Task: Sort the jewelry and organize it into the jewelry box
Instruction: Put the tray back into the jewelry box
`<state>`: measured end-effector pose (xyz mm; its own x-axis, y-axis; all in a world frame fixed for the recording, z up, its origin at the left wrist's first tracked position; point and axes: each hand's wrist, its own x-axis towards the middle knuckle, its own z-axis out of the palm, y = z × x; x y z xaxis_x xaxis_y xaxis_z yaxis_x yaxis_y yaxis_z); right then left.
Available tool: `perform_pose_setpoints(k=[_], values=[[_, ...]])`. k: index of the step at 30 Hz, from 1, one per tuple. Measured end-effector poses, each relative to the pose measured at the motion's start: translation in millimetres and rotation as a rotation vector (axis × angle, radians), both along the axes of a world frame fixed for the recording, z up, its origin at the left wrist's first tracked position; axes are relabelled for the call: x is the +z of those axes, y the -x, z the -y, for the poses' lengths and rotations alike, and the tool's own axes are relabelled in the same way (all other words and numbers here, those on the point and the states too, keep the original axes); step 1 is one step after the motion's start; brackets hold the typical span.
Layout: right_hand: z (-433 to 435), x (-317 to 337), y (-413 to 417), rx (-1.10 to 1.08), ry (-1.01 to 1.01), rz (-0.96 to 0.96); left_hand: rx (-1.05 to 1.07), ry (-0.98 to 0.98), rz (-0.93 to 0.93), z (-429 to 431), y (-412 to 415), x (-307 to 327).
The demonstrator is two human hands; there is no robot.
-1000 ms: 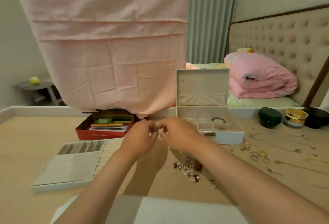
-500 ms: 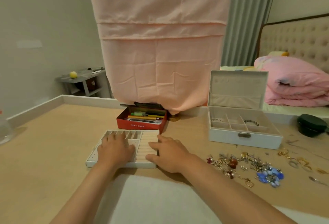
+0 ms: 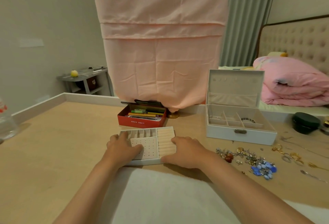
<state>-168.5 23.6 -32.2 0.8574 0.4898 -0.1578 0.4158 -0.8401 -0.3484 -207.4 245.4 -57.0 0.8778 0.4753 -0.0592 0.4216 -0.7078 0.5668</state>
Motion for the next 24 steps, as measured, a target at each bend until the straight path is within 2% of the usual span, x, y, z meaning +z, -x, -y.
perform_pose_setpoints(k=[4, 8, 15, 19, 24], values=[[12, -5, 9, -0.053, -0.264, -0.064, -0.019, 0.214, 0.083, 8, 3, 6], [36, -2, 9, -0.162, -0.419, 0.002, -0.157, 0.236, 0.148, 26, 2, 19], [112, 28, -15, -0.257, -0.475, 0.068, -0.421, 0.244, 0.24, 72, -13, 51], [161, 41, -31, -0.328, -0.468, 0.113, -0.48, 0.236, 0.335, 116, -45, 57], [219, 45, -57, -0.398, -0.471, 0.129, -0.563, 0.242, 0.363, 171, -92, 55]])
